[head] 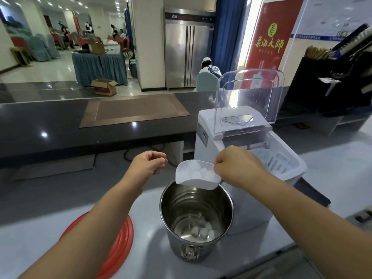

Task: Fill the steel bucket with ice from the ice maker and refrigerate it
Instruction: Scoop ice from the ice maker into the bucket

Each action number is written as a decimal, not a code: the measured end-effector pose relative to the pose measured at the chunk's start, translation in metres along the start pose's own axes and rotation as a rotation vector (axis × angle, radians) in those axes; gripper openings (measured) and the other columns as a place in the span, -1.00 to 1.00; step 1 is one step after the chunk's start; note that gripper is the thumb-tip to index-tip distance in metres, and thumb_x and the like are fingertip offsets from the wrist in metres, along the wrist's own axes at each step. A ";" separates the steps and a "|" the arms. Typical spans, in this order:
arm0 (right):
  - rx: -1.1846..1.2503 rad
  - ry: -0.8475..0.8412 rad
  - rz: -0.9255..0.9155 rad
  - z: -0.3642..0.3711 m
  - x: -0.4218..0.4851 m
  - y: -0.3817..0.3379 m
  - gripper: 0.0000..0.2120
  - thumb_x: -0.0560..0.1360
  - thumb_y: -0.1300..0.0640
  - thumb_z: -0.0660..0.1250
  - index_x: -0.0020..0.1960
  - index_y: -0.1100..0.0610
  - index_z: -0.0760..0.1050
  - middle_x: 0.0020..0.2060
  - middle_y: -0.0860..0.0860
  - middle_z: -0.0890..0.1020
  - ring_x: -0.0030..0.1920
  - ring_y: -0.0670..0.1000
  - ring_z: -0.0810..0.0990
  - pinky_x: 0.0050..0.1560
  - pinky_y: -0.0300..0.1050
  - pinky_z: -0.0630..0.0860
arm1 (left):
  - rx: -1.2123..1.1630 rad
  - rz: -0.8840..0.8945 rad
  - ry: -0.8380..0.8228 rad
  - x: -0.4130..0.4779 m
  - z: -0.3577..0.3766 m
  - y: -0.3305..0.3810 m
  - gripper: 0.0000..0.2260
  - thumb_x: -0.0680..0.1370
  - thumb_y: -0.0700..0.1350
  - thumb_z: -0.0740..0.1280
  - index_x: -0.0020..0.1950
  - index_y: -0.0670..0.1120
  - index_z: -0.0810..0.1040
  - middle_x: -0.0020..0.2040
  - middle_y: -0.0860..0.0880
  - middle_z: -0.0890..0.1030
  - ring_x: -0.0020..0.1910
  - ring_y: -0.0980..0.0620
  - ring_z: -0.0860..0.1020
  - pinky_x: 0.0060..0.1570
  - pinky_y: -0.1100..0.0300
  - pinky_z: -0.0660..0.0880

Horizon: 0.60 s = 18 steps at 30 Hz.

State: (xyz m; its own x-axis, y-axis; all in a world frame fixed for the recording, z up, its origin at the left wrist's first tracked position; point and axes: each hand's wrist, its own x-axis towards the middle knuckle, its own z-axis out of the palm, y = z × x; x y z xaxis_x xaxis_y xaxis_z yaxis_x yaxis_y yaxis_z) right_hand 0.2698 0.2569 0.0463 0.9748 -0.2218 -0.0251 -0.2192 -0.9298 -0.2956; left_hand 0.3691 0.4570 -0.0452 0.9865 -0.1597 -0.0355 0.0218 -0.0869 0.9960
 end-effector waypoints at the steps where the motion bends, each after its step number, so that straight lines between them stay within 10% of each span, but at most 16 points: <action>1: -0.027 0.007 0.000 0.005 -0.004 -0.003 -0.80 0.38 0.21 0.23 -0.18 0.04 0.62 -0.22 0.03 0.65 -0.16 0.11 0.58 -0.19 -0.12 0.48 | 0.005 -0.003 -0.008 0.000 -0.003 -0.002 -0.89 0.55 -0.24 0.31 -0.04 -0.07 0.59 -0.11 -0.02 0.67 -0.16 0.09 0.60 -0.15 0.25 0.52; 18: -0.294 -0.183 0.074 0.108 -0.007 -0.032 -0.88 0.47 0.24 0.22 -0.13 0.11 0.52 -0.10 0.08 0.64 -0.17 0.09 0.57 -0.25 -0.14 0.39 | 0.160 -0.038 -0.173 -0.012 0.006 -0.026 -0.84 0.50 -0.32 0.33 -0.06 -0.07 0.60 -0.15 -0.03 0.63 -0.18 0.05 0.55 -0.22 0.31 0.49</action>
State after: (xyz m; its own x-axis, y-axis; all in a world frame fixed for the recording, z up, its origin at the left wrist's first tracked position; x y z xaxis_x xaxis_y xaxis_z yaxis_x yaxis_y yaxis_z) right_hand 0.2743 0.3197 -0.0473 0.9414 -0.2598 -0.2151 -0.2661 -0.9640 0.0000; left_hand 0.3561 0.4547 -0.0709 0.9426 -0.3187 -0.0996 0.0182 -0.2486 0.9684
